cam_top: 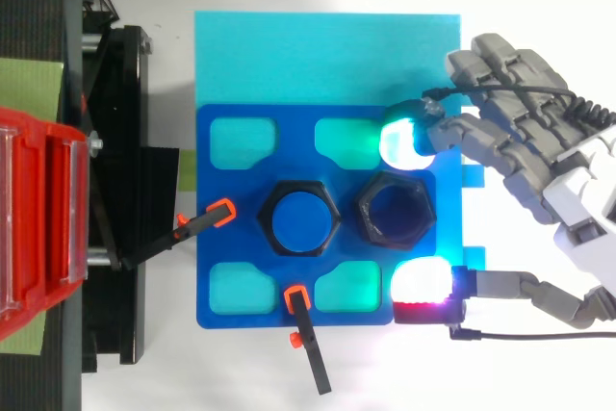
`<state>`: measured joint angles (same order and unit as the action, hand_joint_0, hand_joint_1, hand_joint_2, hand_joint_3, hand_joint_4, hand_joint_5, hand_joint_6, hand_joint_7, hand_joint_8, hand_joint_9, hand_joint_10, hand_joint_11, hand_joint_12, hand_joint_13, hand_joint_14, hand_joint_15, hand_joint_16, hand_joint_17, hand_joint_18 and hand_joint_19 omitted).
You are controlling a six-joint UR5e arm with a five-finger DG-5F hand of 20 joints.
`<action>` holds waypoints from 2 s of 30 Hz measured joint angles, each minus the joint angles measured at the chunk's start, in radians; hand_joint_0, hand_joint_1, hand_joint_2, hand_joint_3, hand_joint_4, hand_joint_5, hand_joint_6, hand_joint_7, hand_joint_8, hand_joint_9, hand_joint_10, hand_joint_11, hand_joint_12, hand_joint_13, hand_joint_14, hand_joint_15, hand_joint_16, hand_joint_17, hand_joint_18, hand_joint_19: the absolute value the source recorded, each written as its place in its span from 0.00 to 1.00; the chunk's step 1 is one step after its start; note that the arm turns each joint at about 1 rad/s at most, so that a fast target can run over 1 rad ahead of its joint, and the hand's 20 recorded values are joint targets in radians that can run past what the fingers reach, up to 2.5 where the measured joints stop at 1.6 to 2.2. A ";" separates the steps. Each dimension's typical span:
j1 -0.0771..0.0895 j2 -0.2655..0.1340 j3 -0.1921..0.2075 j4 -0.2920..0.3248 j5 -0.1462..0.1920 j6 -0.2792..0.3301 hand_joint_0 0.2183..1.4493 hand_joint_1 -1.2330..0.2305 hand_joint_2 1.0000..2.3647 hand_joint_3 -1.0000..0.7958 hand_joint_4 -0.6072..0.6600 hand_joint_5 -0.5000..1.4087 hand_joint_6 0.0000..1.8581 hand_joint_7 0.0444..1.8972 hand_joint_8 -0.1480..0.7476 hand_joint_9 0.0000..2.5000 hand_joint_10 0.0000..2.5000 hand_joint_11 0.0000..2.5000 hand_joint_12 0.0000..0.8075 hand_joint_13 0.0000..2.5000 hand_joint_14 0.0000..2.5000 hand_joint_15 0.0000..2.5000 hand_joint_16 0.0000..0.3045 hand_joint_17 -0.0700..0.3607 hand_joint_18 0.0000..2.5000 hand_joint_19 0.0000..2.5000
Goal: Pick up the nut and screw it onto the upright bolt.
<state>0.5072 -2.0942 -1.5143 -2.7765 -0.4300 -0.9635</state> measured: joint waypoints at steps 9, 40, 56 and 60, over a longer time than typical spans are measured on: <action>-0.001 0.000 0.000 0.004 -0.010 -0.035 0.10 0.31 0.00 0.28 0.72 0.11 0.27 0.44 0.54 0.04 0.00 0.00 0.57 0.04 0.00 0.00 0.25 0.55 0.06 0.00; -0.019 -0.009 0.000 0.004 -0.050 -0.076 0.15 0.33 0.00 0.28 0.71 0.11 0.27 0.46 0.52 0.04 0.00 0.00 0.54 0.05 0.00 0.00 0.23 0.52 0.07 0.00; -0.021 -0.010 -0.001 0.007 -0.067 -0.086 0.25 0.34 0.00 0.28 0.76 0.14 0.27 0.67 0.53 0.13 0.00 0.01 0.48 0.13 0.00 0.00 0.19 0.46 0.17 0.00; -0.021 -0.010 0.000 0.005 -0.067 -0.086 0.26 0.34 0.00 0.28 0.75 0.15 0.27 0.72 0.54 0.15 0.00 0.02 0.48 0.14 0.00 0.00 0.18 0.45 0.18 0.00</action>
<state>0.4864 -2.1041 -1.5147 -2.7714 -0.4970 -1.0498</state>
